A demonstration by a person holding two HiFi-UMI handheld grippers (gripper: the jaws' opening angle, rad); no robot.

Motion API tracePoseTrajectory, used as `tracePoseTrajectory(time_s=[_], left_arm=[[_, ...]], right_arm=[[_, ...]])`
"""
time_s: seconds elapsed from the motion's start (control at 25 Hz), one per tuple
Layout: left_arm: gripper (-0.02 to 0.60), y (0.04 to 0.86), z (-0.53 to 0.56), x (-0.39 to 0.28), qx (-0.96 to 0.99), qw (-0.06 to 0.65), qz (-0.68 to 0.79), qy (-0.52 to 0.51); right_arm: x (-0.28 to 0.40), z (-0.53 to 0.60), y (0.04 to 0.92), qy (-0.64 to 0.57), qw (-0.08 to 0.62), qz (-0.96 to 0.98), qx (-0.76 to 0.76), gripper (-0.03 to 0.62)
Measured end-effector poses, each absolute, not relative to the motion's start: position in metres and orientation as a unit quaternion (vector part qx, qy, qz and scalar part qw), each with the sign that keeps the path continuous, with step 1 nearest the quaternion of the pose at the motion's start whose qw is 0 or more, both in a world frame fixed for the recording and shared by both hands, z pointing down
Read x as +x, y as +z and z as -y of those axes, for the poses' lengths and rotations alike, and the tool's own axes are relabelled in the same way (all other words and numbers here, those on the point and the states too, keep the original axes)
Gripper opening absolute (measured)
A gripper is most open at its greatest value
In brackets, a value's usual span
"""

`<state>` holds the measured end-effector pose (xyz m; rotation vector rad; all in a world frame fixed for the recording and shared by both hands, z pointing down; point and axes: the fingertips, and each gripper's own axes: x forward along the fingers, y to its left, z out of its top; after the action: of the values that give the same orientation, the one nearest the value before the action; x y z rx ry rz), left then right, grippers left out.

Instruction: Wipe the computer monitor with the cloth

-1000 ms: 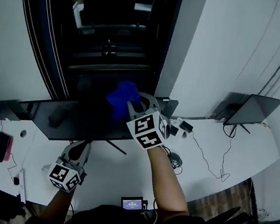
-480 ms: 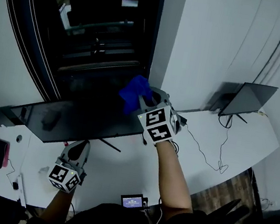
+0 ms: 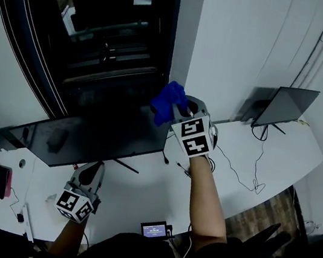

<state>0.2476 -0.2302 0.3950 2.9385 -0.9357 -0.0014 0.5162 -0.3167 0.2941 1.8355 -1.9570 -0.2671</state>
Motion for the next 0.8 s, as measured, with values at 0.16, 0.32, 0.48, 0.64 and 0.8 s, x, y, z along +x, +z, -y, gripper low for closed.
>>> tracePoseTrajectory(time_s=[0.16,0.32,0.48,0.64,0.8], left_arm=[[-0.006,0.400,0.232,0.248,0.954,0.028,0.299,0.006],[-0.006,0.404,0.234,0.250,0.955,0.032,0.295,0.012],[-0.005,0.408,0.235,0.249,0.955,0.035,0.296,0.017],[-0.006,0.415,0.238,0.247,0.953,0.039,0.298,0.023],[-0.005,0.422,0.241,0.243,0.951,0.045,0.304,0.028]], right_arm=[[0.526,0.317,0.297,-0.086,0.215,0.704,0.672,0.074],[0.546,0.316,0.312,-0.062,0.220,0.691,0.686,0.072],[0.552,0.314,0.334,-0.049,0.219,0.690,0.688,0.072],[0.544,0.319,0.356,-0.038,0.209,0.703,0.679,0.071],[0.541,0.319,0.367,-0.037,0.191,0.708,0.679,0.069]])
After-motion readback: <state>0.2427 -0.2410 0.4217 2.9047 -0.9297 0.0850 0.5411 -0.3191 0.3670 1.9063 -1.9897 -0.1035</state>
